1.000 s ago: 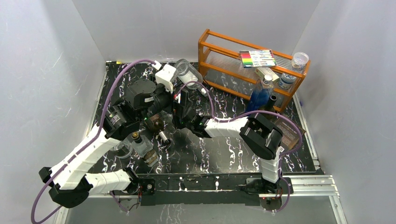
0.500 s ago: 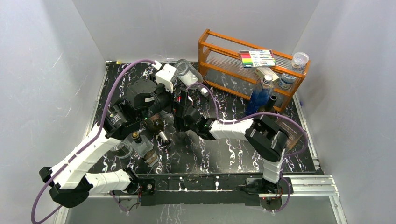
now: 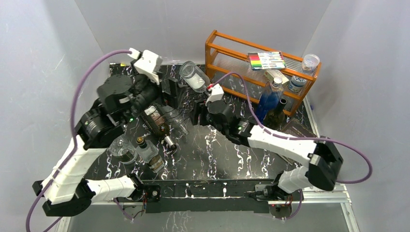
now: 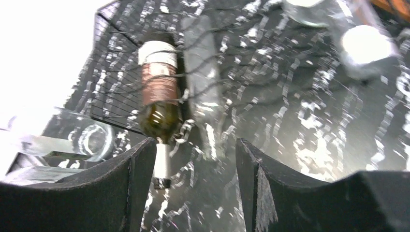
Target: Put the wine bottle on the wine rack
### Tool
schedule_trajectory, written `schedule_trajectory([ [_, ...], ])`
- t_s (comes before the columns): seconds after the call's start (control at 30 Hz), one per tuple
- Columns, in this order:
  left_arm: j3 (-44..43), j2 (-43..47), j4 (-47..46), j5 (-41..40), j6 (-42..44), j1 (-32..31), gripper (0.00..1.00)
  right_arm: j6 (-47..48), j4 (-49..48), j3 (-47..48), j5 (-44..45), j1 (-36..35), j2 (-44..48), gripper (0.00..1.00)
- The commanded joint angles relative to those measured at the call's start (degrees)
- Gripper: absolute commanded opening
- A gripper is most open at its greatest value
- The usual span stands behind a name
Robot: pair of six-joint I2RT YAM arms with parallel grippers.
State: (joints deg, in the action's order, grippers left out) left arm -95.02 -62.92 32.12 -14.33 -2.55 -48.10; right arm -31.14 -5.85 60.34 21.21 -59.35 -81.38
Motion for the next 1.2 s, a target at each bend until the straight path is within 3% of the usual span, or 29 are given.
schedule_trajectory([
  [0.0,-3.05,2.08,0.14,-1.7,1.12,0.2,0.98,-2.05,13.39,0.51,6.88,2.36,7.32,0.7],
  [0.33,6.78,5.76,-4.88,-0.75,-2.67,0.2,0.98,4.26,34.01,13.06,6.77,16.46,19.57,0.75],
  [0.5,11.8,4.63,-6.25,2.82,-4.13,0.2,0.98,4.85,41.06,20.54,14.69,16.82,20.23,0.75],
  [0.6,15.11,4.29,-7.74,5.74,-5.57,0.2,0.98,0.74,47.89,25.11,24.01,16.87,21.7,0.73],
  [0.8,19.35,2.63,-11.01,8.06,-7.12,0.2,0.98,0.44,52.09,24.92,31.95,16.84,28.07,0.73],
  [1.0,20.14,-0.54,-14.71,8.68,-7.13,0.19,0.98,-4.34,63.26,25.16,37.17,16.9,23.84,0.78],
  [1.17,20.59,-1.69,-14.64,9.9,-7.19,0.2,0.98,-6.15,64.18,21.68,38.96,18.53,22.21,0.81],
])
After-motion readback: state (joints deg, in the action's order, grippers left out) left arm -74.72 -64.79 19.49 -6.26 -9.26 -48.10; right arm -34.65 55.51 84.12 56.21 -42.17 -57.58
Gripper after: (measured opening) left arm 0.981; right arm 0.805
